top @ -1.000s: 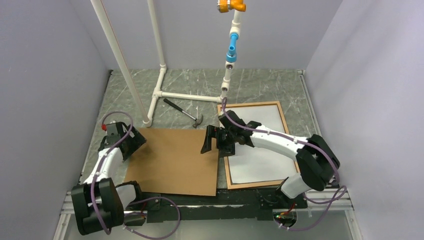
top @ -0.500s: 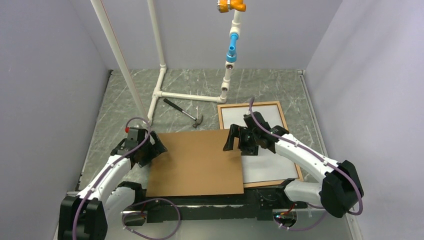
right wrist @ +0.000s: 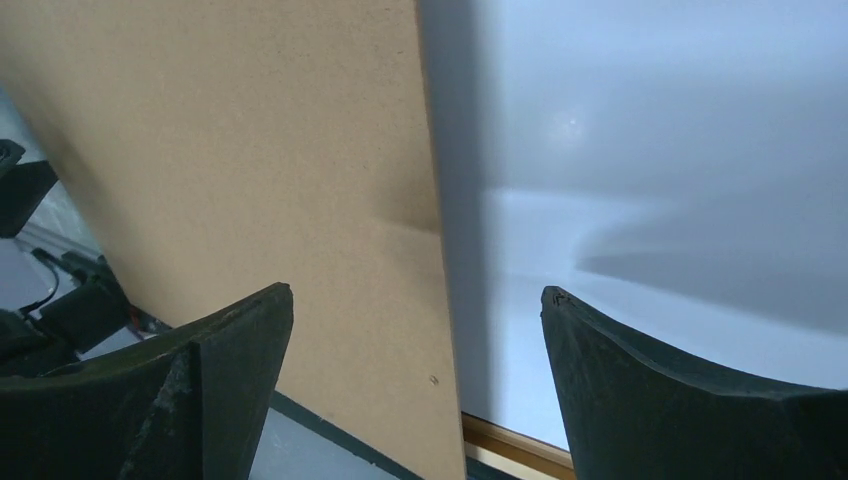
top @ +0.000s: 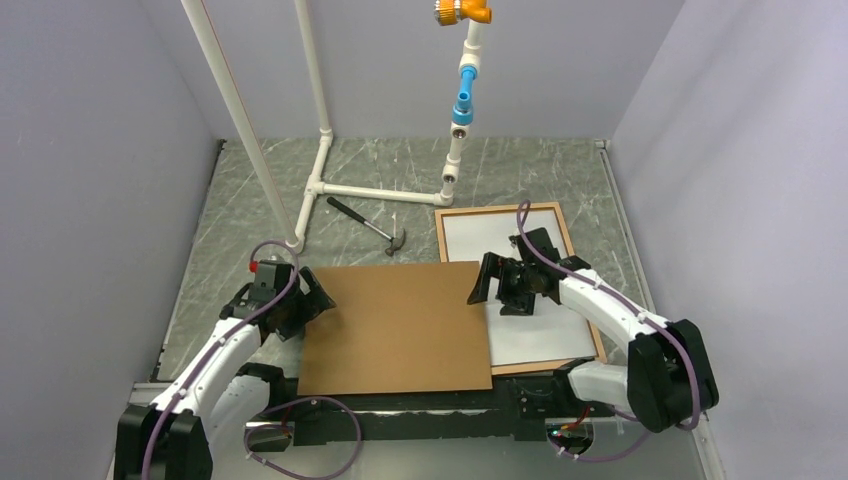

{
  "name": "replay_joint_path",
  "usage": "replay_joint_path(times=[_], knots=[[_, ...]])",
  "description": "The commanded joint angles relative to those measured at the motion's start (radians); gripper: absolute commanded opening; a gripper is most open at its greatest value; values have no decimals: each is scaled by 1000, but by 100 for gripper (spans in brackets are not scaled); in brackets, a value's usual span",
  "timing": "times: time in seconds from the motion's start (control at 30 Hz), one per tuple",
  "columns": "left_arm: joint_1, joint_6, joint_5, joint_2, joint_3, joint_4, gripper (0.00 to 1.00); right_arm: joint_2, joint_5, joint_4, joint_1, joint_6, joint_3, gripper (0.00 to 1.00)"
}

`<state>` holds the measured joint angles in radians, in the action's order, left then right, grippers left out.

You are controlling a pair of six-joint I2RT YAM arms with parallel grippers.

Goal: Put the photo into the frame
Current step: Move the photo frame item to the center of the board, then pick up the photo frame item at the center of the board.

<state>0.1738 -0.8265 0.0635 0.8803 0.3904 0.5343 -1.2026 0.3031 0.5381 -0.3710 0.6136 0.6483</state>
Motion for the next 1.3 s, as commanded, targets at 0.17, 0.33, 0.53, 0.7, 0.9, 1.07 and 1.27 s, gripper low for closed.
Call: replay_joint_path(times=[0.17,0.33,0.53,0.7,0.9,1.07,1.27], knots=[[4,-10,105,47,-104,-63,99,-120,315,-298,50,-7,-91,86],[4,-10,118,48,-106,-73,99,-134,475,-461,53,44,-132,73],[4,-6,134,45,-107,-84,99,12,559,-514,55,106,-125,62],[4,-10,159,37,-106,-95,98,164,603,-573,55,207,-116,59],[6,-27,193,11,-101,-109,98,225,598,-559,37,236,-77,54],[9,-29,187,-11,-101,-96,98,249,478,-369,-17,150,4,38],[10,-22,182,-69,-89,-53,98,267,421,-251,-16,111,85,5]])
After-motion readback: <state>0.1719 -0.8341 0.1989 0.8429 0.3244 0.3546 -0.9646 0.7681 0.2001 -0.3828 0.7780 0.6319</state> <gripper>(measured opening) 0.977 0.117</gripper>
